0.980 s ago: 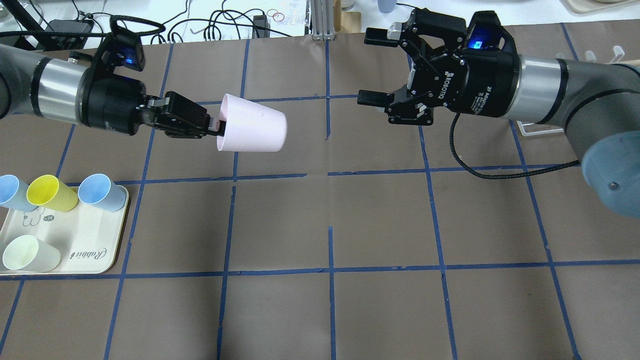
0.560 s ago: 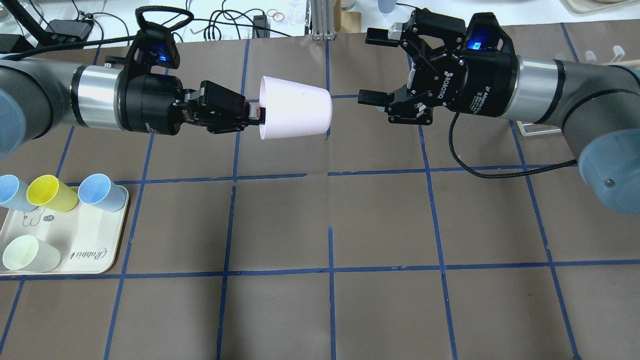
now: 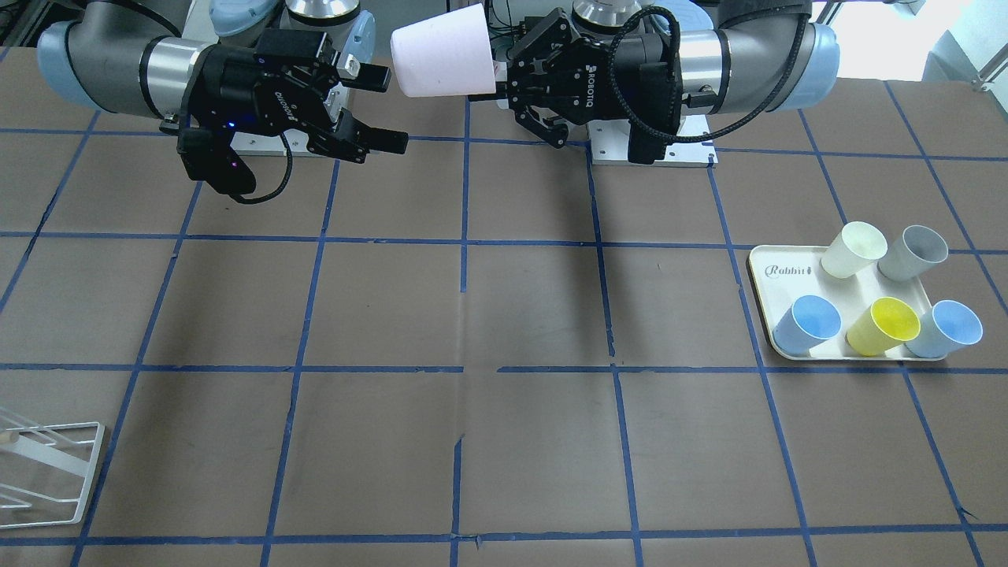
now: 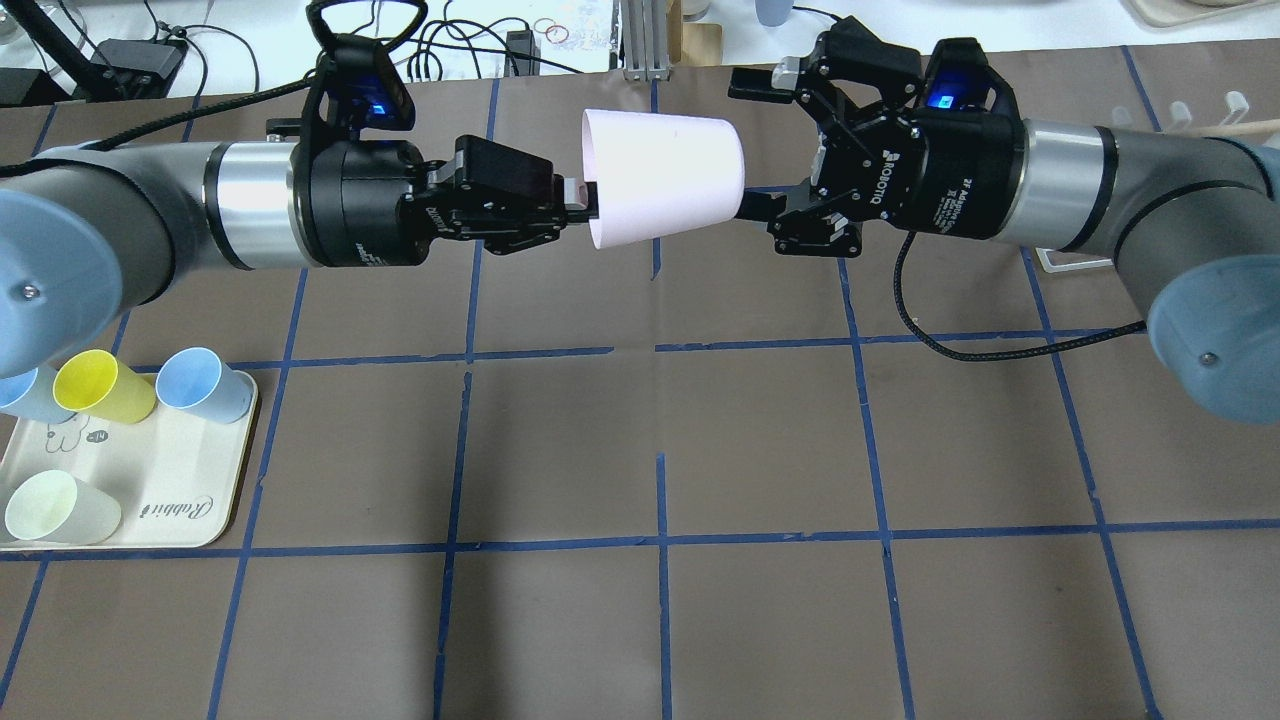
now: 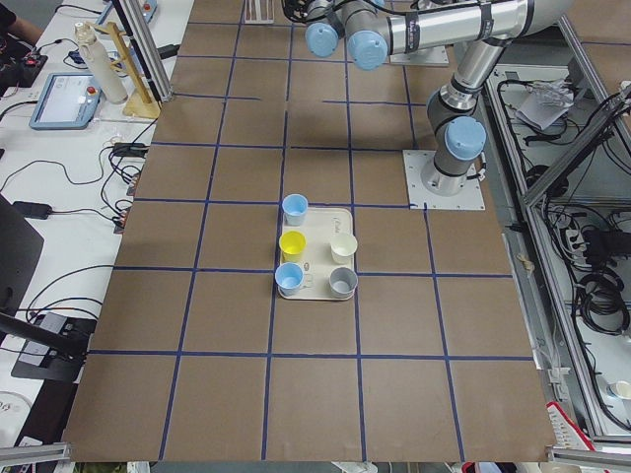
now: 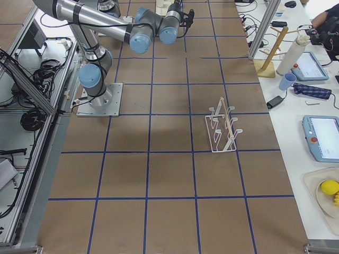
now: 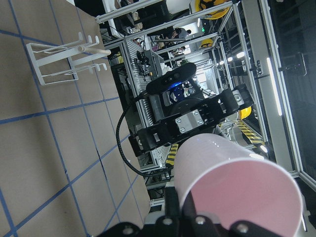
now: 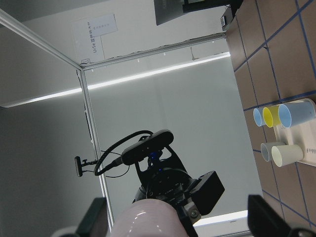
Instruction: Transfer IKEA cup to right arm and place on rack
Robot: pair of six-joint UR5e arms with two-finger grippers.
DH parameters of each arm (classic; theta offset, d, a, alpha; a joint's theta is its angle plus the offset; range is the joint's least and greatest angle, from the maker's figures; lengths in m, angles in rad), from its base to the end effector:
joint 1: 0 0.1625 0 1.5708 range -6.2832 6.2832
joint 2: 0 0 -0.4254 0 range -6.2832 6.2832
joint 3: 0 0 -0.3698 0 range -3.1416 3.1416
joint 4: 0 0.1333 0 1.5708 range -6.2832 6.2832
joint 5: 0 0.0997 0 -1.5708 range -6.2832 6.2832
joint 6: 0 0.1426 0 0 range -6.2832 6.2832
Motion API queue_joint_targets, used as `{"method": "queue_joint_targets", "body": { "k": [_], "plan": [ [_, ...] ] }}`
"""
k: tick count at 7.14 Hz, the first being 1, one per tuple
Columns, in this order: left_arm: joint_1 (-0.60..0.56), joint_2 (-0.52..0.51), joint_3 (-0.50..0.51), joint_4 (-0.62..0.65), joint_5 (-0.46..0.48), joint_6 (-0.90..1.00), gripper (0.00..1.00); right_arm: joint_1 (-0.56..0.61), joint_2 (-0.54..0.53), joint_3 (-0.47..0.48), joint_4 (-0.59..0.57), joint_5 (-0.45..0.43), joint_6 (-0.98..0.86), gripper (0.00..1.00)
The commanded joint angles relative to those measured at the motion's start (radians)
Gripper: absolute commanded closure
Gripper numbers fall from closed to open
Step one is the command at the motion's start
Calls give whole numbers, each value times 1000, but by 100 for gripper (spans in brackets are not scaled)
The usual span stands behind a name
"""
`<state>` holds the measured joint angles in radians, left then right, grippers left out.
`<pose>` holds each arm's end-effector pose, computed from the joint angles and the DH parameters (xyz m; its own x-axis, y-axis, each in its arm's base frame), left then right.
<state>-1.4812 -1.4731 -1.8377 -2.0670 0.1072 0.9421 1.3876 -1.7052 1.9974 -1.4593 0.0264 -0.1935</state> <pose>-0.2389 -0.4151 0.4500 -0.0873 0.2685 0.9593 0.0004 0.9630 -0.2695 0.2001 -0.4340 0.4418 0.0635 0.2003 -0.9777 0.1832 0.9607 0.2087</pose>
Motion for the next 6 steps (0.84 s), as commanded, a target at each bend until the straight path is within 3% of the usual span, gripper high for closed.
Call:
{"method": "queue_joint_targets", "body": {
  "k": [1,6],
  "plan": [
    [-14,7,-5,2,-23,0,100,-1,-33,-6,68,0,12,0],
    [-14,19,-9,2,-18,-2,100,2,-114,-25,140,-5,48,0]
  ]
}}
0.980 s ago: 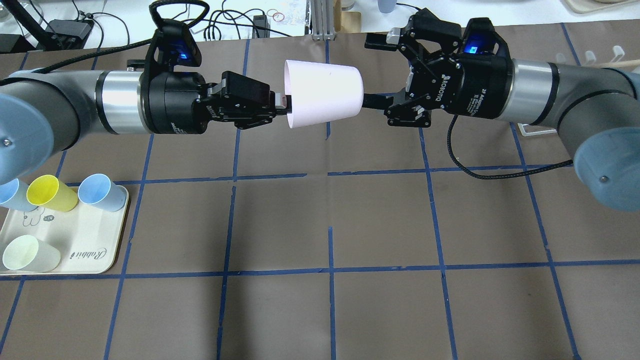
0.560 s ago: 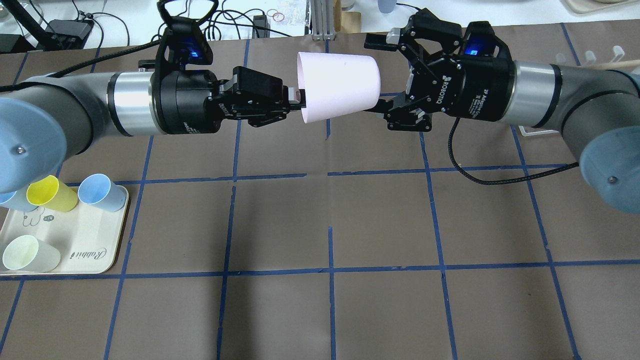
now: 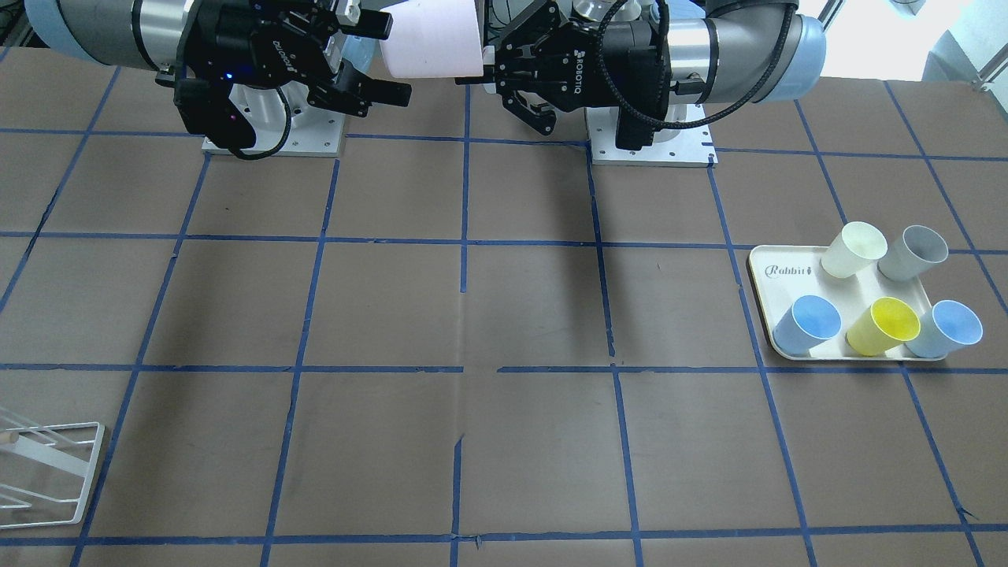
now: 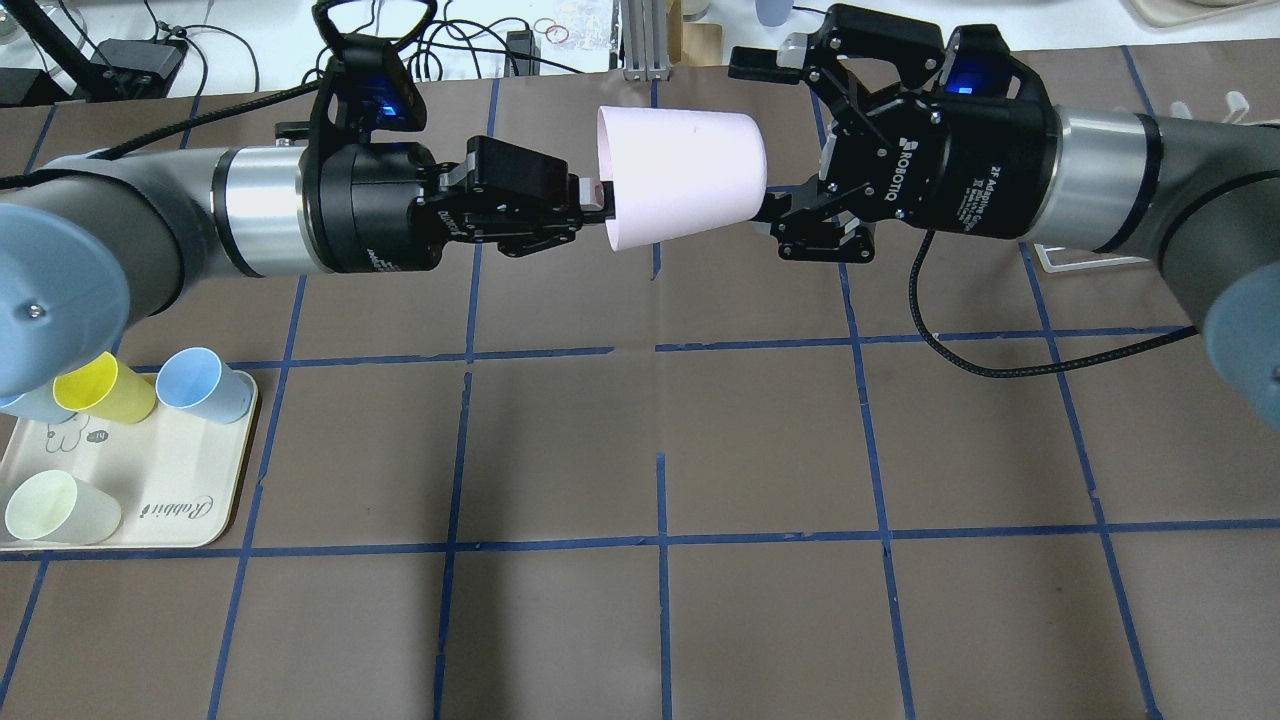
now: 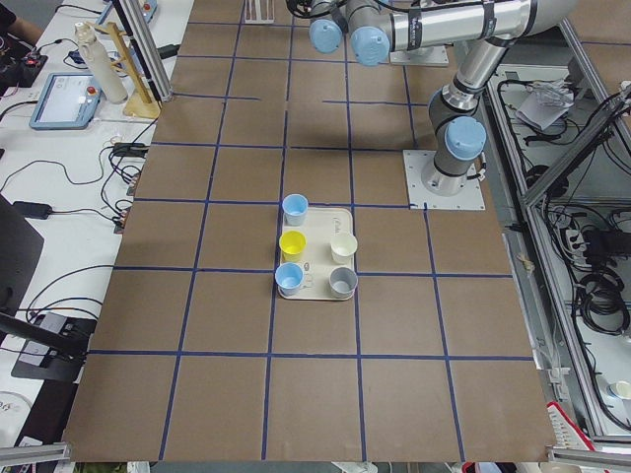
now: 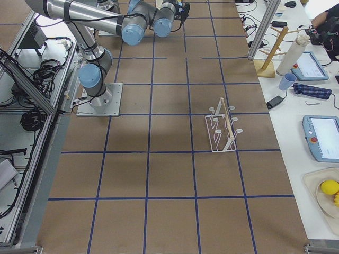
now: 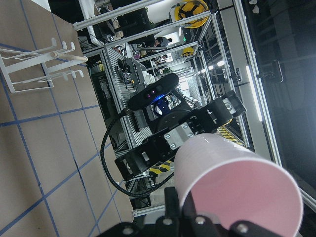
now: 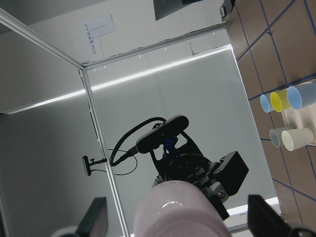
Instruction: Transfer IKEA cup to right arm and place on rack
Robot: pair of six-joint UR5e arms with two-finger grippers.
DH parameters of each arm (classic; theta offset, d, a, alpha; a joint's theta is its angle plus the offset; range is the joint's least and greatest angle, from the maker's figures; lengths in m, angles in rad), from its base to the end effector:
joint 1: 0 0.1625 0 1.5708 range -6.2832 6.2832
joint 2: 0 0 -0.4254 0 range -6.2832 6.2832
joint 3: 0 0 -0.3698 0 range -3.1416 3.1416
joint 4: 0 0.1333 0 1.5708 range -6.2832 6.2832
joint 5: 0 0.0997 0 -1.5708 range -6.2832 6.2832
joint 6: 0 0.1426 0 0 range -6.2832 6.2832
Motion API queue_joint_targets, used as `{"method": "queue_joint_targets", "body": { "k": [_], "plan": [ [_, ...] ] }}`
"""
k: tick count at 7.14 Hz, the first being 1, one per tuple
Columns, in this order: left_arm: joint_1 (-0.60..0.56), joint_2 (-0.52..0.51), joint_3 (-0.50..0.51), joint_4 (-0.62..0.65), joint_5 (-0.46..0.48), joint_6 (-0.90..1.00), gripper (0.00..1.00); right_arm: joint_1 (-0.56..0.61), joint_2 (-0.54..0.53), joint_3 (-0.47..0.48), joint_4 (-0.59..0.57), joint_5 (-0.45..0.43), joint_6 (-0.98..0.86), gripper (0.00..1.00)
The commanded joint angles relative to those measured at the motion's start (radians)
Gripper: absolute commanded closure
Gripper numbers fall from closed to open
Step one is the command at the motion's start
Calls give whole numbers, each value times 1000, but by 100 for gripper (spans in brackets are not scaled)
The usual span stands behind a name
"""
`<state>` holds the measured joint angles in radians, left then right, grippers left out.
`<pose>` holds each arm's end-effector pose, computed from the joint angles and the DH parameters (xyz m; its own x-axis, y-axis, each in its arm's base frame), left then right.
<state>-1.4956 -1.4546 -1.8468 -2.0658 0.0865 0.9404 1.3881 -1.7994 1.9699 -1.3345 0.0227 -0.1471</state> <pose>-0.2455 -0.4069 0.4557 -0.0721 0.2784 0.9577 -0.0024 0.9602 -0.2793 0.2057 -0.4050 0.4776 0.0687 0.2483 -0.9662 0.1789 0.9498 0.2568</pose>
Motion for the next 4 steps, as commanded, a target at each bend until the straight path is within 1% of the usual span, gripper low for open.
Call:
{"method": "queue_joint_targets", "body": {
  "k": [1,2,3,4],
  "plan": [
    [0,0,0,0,4,0,100,2,-20,6,15,-15,0,0],
    [0,-1,0,1,1,0,100,2,-20,6,23,-21,0,0],
    [0,-1,0,1,1,0,100,2,-20,6,27,-21,0,8],
    [0,0,0,0,1,-2,100,2,-21,6,31,-23,1,18]
  ]
}}
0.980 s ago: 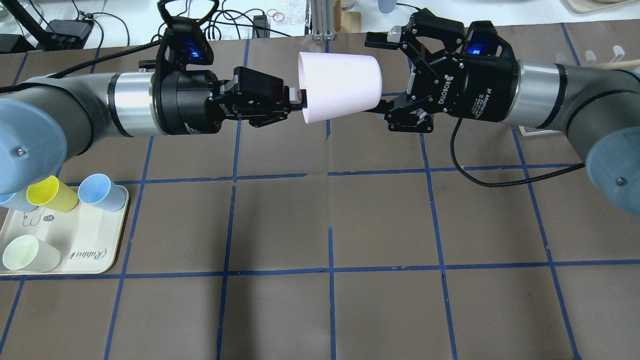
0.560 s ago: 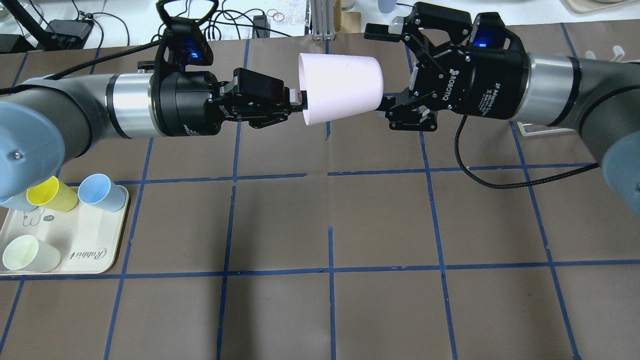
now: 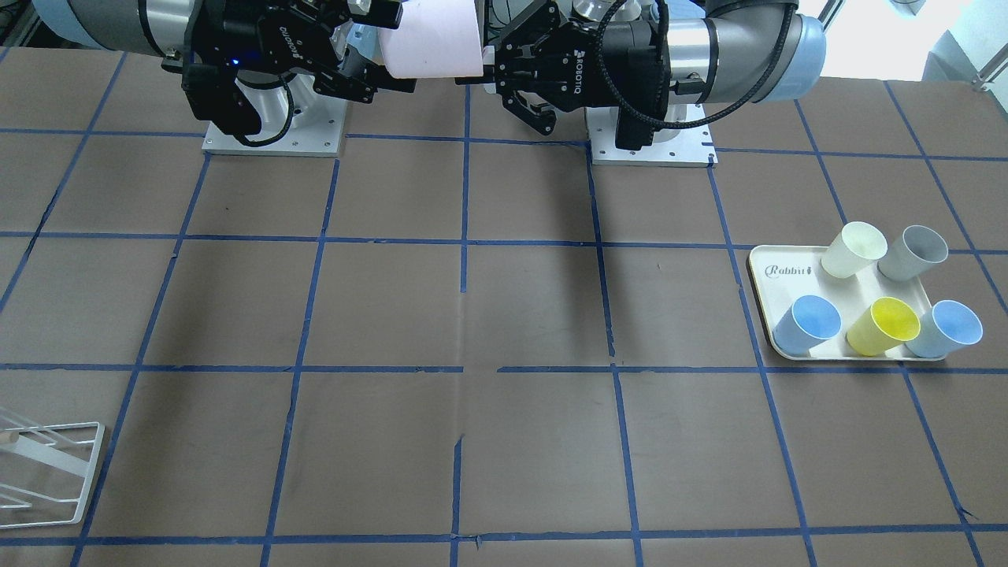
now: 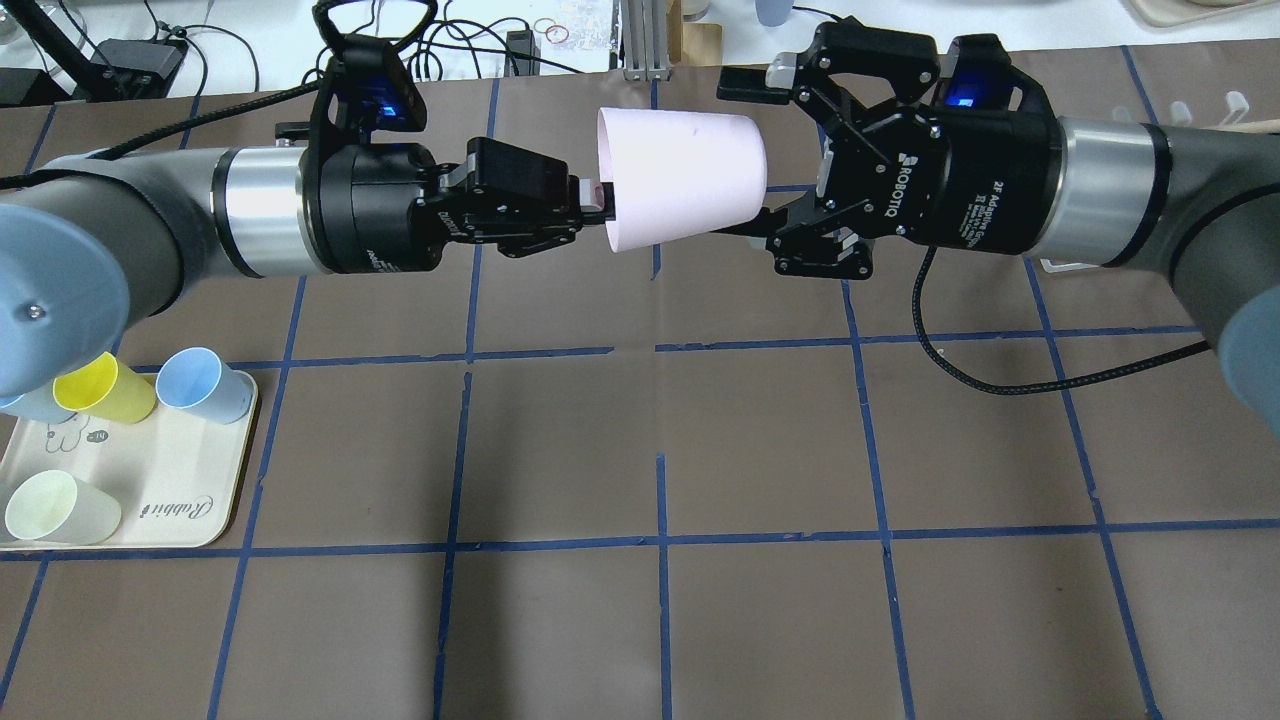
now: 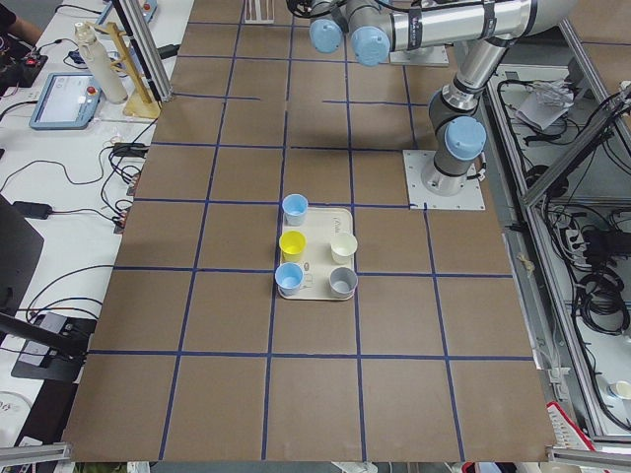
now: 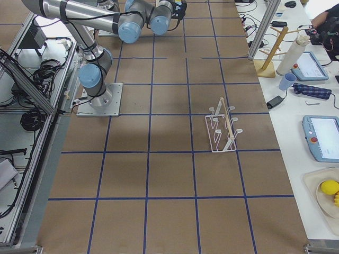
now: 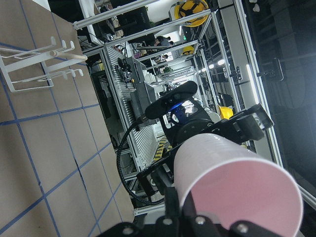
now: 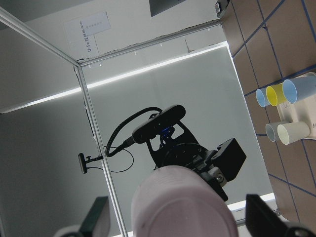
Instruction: Transfer IKEA cup to right arm and place on rack
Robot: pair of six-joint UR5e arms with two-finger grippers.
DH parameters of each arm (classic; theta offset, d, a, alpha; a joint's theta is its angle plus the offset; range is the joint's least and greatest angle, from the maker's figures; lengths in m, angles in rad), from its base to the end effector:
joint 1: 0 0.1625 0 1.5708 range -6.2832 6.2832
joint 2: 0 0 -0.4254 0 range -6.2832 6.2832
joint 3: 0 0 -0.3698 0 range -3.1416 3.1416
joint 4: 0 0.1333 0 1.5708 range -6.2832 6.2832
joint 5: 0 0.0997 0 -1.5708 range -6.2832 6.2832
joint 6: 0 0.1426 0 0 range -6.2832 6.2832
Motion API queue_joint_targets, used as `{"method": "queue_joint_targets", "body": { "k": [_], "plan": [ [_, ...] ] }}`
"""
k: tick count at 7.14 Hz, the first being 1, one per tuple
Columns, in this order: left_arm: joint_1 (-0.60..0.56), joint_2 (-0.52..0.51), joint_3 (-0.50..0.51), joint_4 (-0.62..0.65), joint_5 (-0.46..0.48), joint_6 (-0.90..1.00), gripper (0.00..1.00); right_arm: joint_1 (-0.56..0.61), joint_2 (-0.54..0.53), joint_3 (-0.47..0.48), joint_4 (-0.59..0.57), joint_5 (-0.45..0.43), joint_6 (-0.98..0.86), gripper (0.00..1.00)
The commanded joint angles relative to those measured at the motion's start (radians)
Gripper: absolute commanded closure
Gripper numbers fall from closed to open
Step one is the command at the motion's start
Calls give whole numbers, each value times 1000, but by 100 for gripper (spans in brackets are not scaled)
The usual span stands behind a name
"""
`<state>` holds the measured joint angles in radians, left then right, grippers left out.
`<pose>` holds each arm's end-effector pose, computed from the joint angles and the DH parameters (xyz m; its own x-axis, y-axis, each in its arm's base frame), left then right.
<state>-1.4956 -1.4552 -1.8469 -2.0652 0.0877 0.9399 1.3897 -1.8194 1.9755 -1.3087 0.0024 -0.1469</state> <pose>-0.2455 -0.4070 0.4553 -0.0727 0.2778 0.9579 -0.0014 0.9604 -0.2787 0.2080 -0.3958 0.4772 0.0506 0.2632 -0.9634 0.1739 0.9476 0.2680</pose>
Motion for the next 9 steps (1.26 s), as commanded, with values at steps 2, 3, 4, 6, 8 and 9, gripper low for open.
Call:
{"method": "queue_joint_targets", "body": {
  "k": [2,3,4,6,8,9],
  "plan": [
    [0,-1,0,0,0,0,100,0,-4,-1,46,-1,1,29],
    [0,-1,0,0,3,0,100,0,-8,-1,46,-1,1,31],
    [0,-2,0,0,4,0,100,0,-8,-1,48,1,1,36],
    [0,1,0,2,3,-1,100,-1,-8,-1,48,1,1,56],
    [0,-1,0,0,4,-1,100,-3,-8,-6,46,1,1,68],
    [0,1,0,0,1,-1,98,-3,-6,-7,48,1,1,69]
  ]
}}
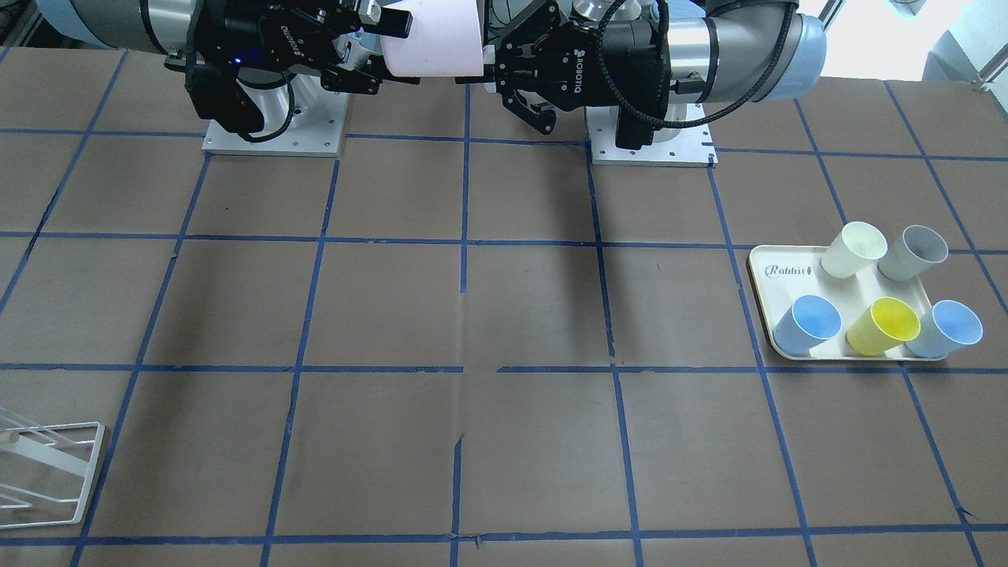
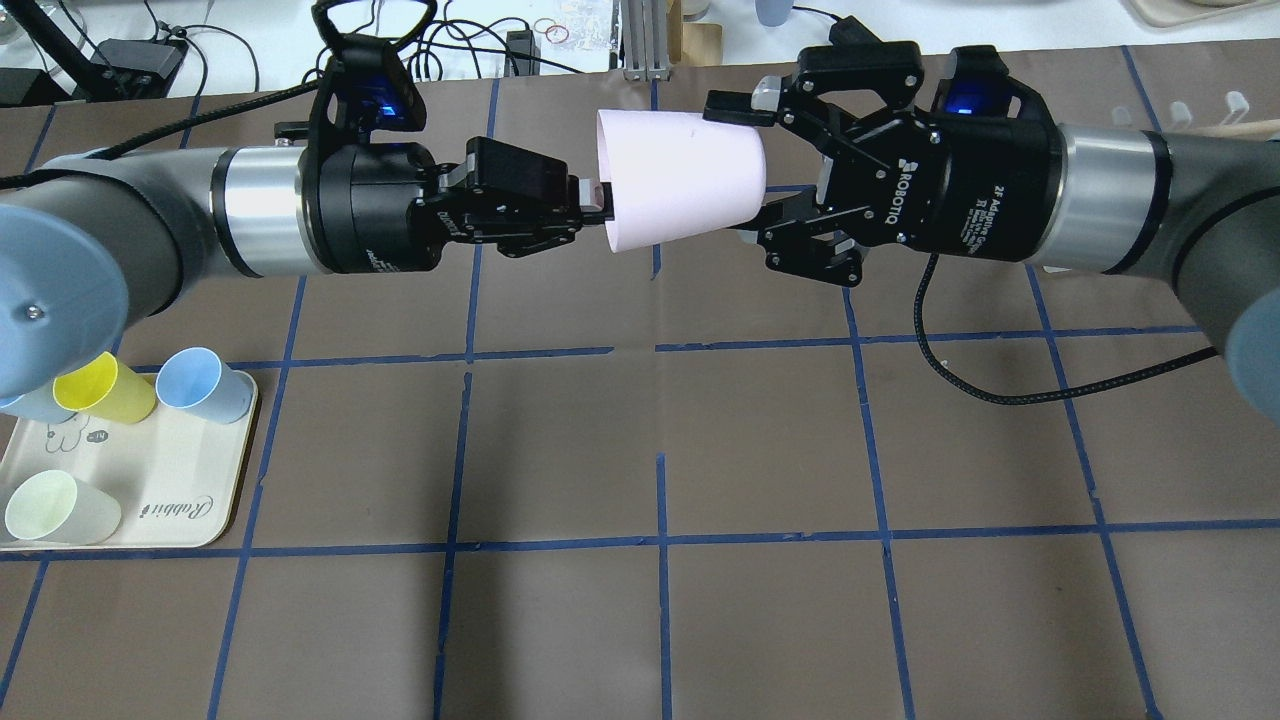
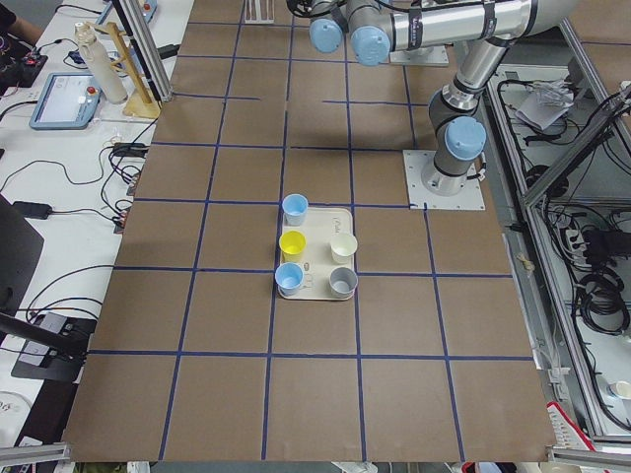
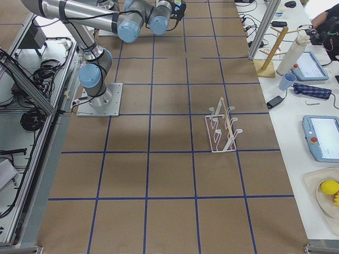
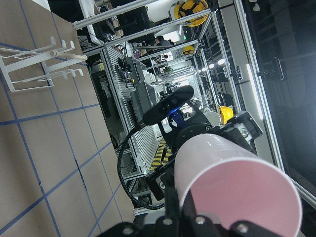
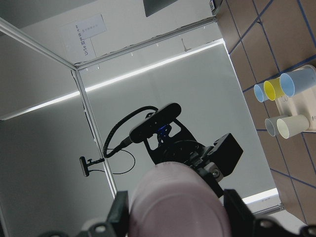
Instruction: Transfer IKEA cup to right arm and place on rack
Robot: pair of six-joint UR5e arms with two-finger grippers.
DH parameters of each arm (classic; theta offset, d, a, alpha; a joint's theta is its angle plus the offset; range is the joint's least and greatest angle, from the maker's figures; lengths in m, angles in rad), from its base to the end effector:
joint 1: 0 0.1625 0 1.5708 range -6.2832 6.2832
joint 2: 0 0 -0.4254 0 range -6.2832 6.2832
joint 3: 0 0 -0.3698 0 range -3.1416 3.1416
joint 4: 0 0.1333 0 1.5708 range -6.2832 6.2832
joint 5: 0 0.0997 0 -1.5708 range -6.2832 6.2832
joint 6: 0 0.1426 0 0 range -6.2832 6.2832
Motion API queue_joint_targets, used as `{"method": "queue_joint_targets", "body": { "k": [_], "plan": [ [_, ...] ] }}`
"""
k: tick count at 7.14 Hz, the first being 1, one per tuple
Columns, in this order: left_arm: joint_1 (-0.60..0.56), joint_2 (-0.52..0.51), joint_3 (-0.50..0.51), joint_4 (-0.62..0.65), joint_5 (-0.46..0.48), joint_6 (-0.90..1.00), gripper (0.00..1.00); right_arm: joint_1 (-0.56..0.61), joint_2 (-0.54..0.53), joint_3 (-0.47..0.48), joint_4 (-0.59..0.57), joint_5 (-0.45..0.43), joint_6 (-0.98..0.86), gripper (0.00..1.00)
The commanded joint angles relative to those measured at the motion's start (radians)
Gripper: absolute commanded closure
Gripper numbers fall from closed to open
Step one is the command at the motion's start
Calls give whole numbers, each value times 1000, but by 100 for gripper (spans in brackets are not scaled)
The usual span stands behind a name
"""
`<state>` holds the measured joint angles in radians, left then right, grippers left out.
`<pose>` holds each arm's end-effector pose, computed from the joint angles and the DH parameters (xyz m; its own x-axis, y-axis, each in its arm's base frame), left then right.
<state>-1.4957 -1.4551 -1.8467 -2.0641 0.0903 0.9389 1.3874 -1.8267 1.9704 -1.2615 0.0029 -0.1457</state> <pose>-0.2455 -0.4069 0.4552 -0.0744 0.2782 0.9576 0.0007 0.9603 -0.2789 0.2078 -0.3926 0.4778 0.0580 0.2969 -0.9532 0.1742 0.9371 0.3025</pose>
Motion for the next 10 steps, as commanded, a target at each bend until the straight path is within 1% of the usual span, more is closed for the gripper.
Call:
{"method": "queue_joint_targets", "body": {
  "k": [1,2,3,4,5,6,7,8,9,10],
  "plan": [
    [0,1,0,-1,-4,-9,72,-1,1,-2,-1,0,0,70],
    [0,1,0,1,-4,-14,64,-2,1,-2,1,0,0,72],
    [0,1,0,1,-6,-14,47,-2,1,-2,-1,-1,0,77],
    [0,2,0,1,-4,-14,44,-4,4,-5,-1,0,0,78],
    [2,2,4,-1,2,-18,16,-8,9,-8,-2,0,0,79],
    [12,2,14,-1,2,-69,7,-24,10,-8,-2,0,0,81],
    [17,4,15,2,2,-83,7,-62,10,-14,-2,-3,0,82],
    [35,4,15,1,5,-101,5,-94,10,-15,-2,-20,0,82],
    [64,2,17,2,12,-107,3,-120,12,-19,-16,-68,0,83],
    [75,-1,23,13,58,-191,0,-161,12,-37,-21,-148,0,85]
  ]
}}
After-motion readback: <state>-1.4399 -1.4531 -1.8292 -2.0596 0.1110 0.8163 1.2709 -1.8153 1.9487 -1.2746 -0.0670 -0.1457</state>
